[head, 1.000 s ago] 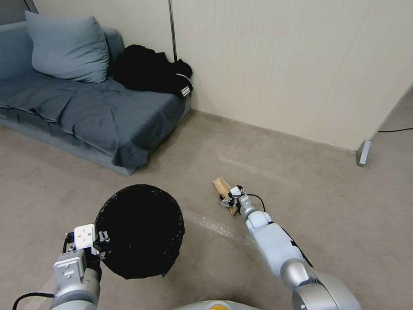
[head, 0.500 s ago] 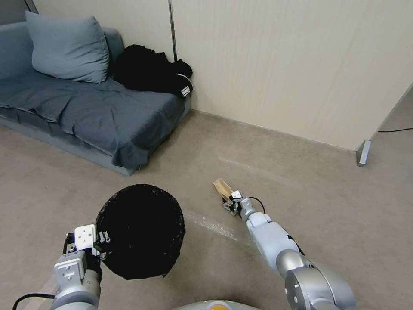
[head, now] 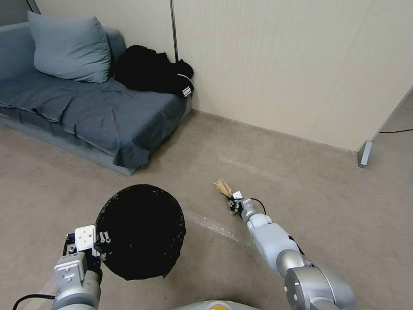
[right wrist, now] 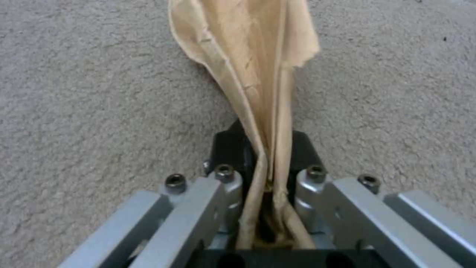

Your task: Pick up the trash bin, then pick up the garbage from the floor and place it into the trash bin.

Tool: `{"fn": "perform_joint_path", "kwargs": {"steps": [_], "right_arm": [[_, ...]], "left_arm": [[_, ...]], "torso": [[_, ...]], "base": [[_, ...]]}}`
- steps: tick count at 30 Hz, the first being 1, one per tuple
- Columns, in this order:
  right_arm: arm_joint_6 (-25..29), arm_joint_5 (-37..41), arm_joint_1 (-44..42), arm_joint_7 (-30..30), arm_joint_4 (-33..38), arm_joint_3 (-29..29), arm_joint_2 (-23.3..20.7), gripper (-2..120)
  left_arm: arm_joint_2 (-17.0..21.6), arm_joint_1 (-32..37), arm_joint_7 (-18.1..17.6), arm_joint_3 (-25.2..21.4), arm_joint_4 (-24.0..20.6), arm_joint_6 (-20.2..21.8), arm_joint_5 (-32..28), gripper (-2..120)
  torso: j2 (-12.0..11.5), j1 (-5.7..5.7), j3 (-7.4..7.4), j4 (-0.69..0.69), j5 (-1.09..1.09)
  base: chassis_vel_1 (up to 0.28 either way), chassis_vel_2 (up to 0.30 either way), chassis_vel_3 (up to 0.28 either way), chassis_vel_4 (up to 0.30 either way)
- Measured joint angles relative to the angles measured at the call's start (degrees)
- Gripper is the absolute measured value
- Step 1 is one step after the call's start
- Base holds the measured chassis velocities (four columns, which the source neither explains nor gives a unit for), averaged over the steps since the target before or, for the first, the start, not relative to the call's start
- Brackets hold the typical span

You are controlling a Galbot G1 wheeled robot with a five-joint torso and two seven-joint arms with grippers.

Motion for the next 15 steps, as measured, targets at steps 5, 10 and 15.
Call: {"fn": "perform_joint_path", "kwargs": {"steps": [5, 10, 15], "right_arm": [[-0.04, 0.03, -0.19, 0.14, 0.22, -0.04, 0.0, 3], [-0.05, 0.38, -0.97, 0.36, 1.49, -0.47, -0.18, 3], [0.37, 1.63, -2.33, 0.51, 4.06, -1.62, -0.6, 3]], "left_arm": [[0.09, -0.04, 0.01, 0.01, -0.22, 0.01, -0.09, 1], [0.54, -0.32, 0.04, -0.24, -0.25, 0.24, -0.64, 1], [0.98, -0.83, 0.04, -0.5, 0.26, 0.61, -1.23, 1]], "torso": [[0.0, 0.0, 0.01, 0.0, 0.0], [0.0, 0.0, 0.01, 0.01, 0.03], [-0.01, 0.0, 0.02, 0.0, 0.03]], "base": [[0.0, 0.0, 0.0, 0.0], [0.0, 0.0, 0.0, 0.0], [0.0, 0.0, 0.0, 0.0]]}}
